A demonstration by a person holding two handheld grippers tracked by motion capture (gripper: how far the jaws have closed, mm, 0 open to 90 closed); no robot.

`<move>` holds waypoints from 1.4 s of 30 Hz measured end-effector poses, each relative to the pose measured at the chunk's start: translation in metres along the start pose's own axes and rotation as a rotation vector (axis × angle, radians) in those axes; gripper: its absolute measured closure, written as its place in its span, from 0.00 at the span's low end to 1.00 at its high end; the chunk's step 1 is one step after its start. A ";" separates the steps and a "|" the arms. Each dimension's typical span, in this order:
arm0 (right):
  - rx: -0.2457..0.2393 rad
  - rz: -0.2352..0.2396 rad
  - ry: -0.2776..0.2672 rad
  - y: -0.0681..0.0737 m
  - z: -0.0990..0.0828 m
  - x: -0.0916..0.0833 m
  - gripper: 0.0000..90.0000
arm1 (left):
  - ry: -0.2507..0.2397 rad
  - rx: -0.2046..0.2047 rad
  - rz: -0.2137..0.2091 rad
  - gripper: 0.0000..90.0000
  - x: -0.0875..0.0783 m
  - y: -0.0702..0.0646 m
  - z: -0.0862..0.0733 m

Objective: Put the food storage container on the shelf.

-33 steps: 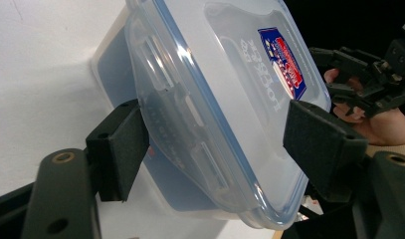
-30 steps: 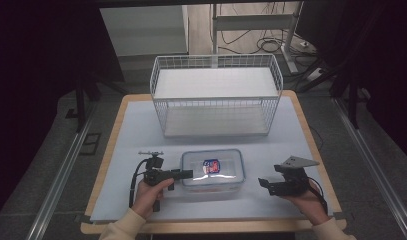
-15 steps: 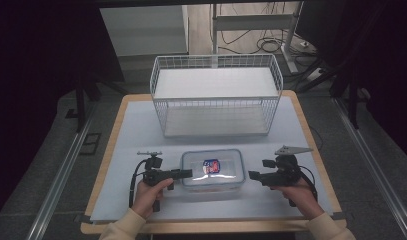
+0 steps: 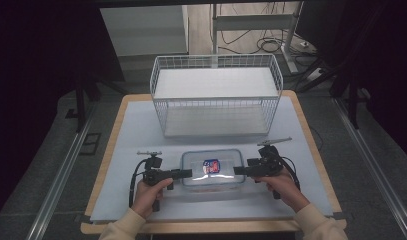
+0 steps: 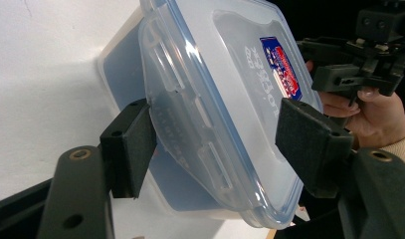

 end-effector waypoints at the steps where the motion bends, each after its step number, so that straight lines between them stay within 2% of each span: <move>1: 0.005 0.007 0.002 0.000 0.000 0.002 0.13 | 0.000 0.000 0.000 0.36 0.000 0.000 0.000; 4: 0.020 0.026 0.009 0.001 0.000 0.004 0.13 | 0.001 0.001 0.000 0.36 0.000 0.000 0.000; 9: 0.076 0.113 0.034 0.002 -0.003 0.012 0.14 | 0.000 0.003 0.003 0.36 0.000 0.000 0.000; 11: 0.084 0.139 0.038 0.003 -0.004 0.014 0.16 | 0.000 0.003 0.004 0.36 0.000 0.000 0.000; 13: 0.077 0.134 0.034 0.003 -0.003 0.012 0.20 | -0.003 0.003 0.005 0.36 0.000 0.000 0.000; 16: 0.080 0.136 0.012 0.001 -0.001 0.005 0.32 | -0.002 0.012 0.007 0.36 0.000 -0.001 0.000; 21: 0.089 0.146 0.013 0.001 -0.002 0.002 0.36 | -0.017 0.024 0.021 0.36 -0.001 -0.004 -0.002; 28: 0.072 0.133 -0.025 0.005 -0.006 -0.006 0.43 | -0.054 0.056 0.044 0.41 -0.005 -0.013 -0.008; 36: 0.006 0.090 -0.056 0.017 -0.013 -0.015 0.47 | -0.080 0.104 0.063 0.46 -0.010 -0.021 -0.017; 42: -0.020 0.079 -0.090 0.021 -0.019 -0.018 0.49 | -0.091 0.124 0.065 0.48 -0.012 -0.024 -0.019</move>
Point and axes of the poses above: each handheld gripper's, and its own axes: x roughly forward along the jaws, z roughly out of its top, y roughly to its left, the point moved 5 cm from there along x, roughly forward along the jaws, and after that the axes turned 5 degrees about y, right-handed, at the moved point
